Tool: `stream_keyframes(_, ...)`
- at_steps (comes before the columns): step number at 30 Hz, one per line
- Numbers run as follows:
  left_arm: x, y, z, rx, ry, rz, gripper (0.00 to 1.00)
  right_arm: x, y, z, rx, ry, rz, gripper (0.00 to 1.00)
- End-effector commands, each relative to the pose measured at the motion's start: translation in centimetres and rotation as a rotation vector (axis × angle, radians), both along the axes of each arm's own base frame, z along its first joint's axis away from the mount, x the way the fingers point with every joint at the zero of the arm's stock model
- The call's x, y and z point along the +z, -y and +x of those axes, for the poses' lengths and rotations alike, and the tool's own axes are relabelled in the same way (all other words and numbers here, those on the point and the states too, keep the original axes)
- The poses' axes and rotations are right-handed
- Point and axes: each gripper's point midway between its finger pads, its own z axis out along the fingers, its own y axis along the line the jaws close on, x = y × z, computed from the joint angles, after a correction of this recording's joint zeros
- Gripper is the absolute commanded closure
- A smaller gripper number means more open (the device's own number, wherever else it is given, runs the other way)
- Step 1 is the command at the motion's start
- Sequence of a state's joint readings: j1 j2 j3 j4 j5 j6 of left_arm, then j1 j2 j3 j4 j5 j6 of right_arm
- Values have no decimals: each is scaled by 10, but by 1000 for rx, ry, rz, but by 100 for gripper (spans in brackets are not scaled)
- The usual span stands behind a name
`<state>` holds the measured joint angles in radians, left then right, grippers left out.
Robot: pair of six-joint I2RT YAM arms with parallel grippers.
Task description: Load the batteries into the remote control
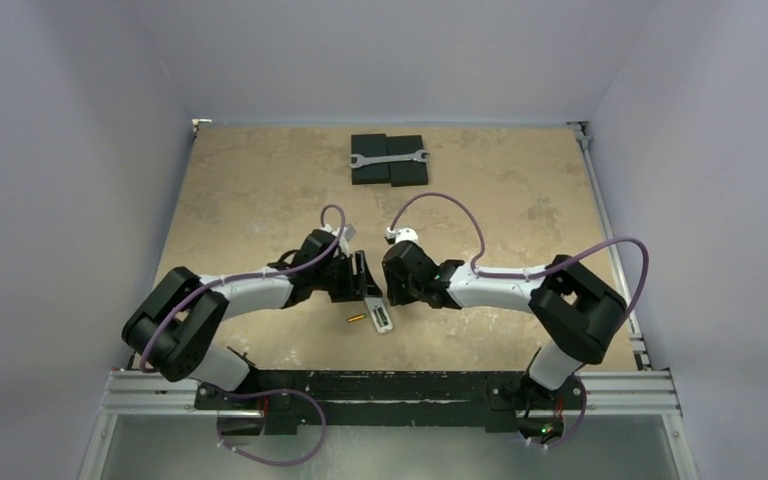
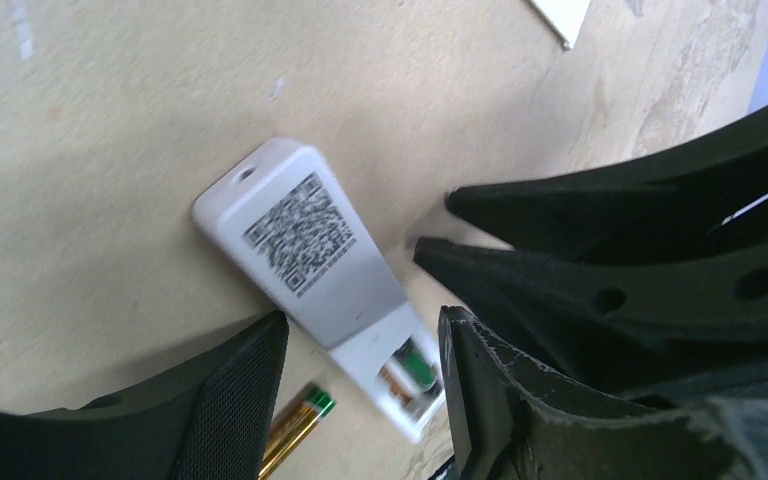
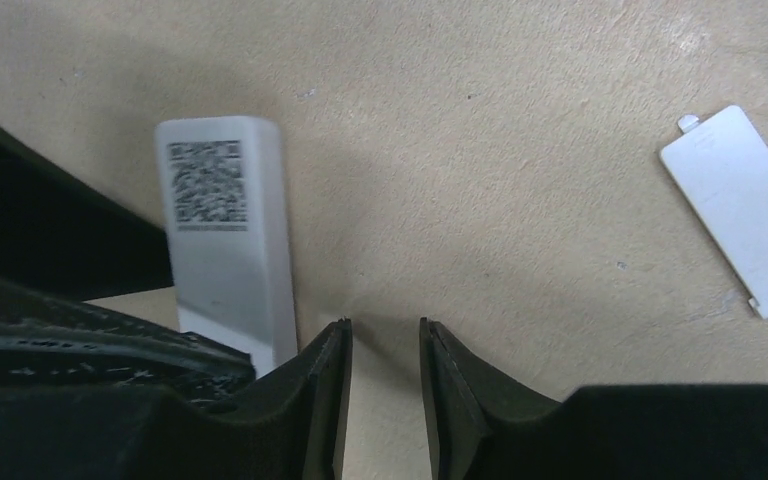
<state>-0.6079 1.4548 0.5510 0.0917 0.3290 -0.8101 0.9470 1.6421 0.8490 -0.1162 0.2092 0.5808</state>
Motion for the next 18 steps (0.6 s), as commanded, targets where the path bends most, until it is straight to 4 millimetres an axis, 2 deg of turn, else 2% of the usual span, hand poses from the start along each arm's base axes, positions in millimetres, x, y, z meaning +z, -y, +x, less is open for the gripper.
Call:
stream_keyframes(1,-7,15,5,-36,19,18,43,0,5,-12,-9,-35,33,62)
stream_keyframes(10,-13,45,7,-94,15,26,43,7,26,-20,-88,-19,57,63)
stream_keyframes(14,-17,61,4,-137,10,31,43,19,39,-24,-143,-3,85,63)
stream_keyframes(18,-22,74,-3,-179,0,39,43,39,46,-29,-163,20,147,62)
